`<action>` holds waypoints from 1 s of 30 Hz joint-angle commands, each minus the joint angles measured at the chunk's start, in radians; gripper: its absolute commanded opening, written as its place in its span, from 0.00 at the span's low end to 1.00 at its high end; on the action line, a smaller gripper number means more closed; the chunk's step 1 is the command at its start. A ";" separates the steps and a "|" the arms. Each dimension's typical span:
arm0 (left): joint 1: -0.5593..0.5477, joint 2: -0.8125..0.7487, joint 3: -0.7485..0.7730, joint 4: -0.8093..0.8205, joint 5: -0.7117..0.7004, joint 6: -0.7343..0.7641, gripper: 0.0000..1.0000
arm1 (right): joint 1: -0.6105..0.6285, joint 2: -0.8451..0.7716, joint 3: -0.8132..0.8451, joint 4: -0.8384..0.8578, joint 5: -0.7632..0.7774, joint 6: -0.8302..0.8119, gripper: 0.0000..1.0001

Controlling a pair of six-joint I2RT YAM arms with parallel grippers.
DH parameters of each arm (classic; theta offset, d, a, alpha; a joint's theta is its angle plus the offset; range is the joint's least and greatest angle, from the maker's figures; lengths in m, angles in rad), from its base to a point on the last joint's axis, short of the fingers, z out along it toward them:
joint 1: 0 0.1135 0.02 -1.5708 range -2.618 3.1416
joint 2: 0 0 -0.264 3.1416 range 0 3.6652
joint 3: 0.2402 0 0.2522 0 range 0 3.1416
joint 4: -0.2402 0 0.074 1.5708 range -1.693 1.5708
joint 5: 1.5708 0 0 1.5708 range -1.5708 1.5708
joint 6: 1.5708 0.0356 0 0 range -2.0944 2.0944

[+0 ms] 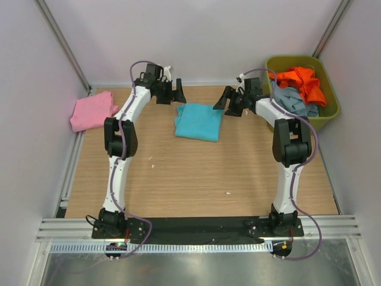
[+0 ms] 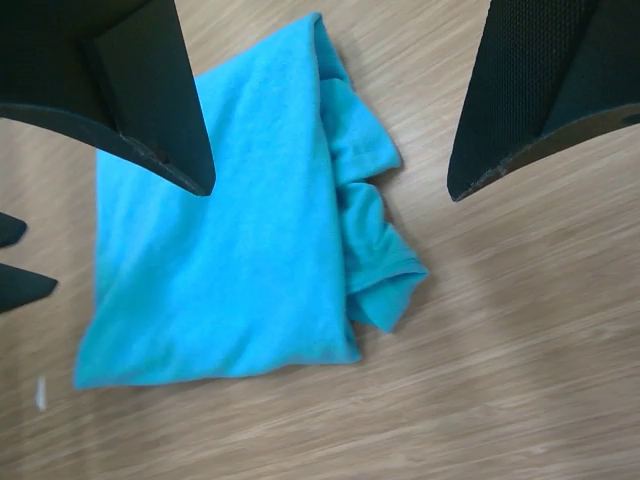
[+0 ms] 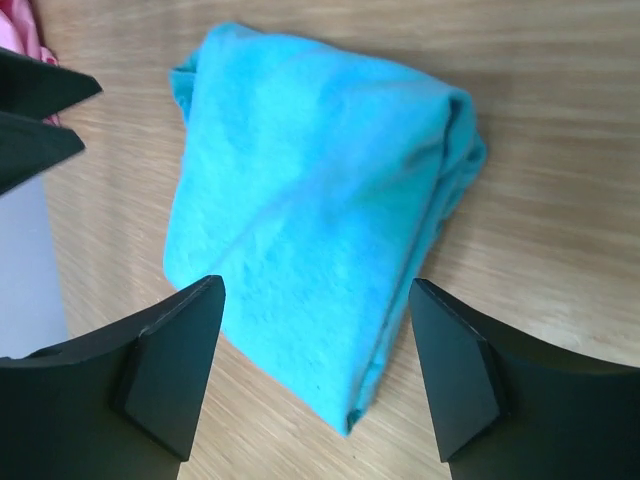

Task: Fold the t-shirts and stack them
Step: Fold the tshirt, then neatly place the folded tshirt to the corner

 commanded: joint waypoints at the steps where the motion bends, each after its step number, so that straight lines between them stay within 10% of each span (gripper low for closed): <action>1: 0.000 -0.037 0.082 0.023 -0.106 0.073 1.00 | 0.003 -0.087 -0.014 0.022 0.012 -0.028 0.81; 15: 0.135 -0.121 -0.285 -0.066 0.308 -0.096 0.84 | 0.032 -0.161 -0.199 -0.037 0.003 -0.086 0.78; 30: 0.131 0.080 -0.222 0.078 0.426 -0.196 0.81 | 0.120 0.051 -0.012 -0.024 -0.028 -0.077 0.77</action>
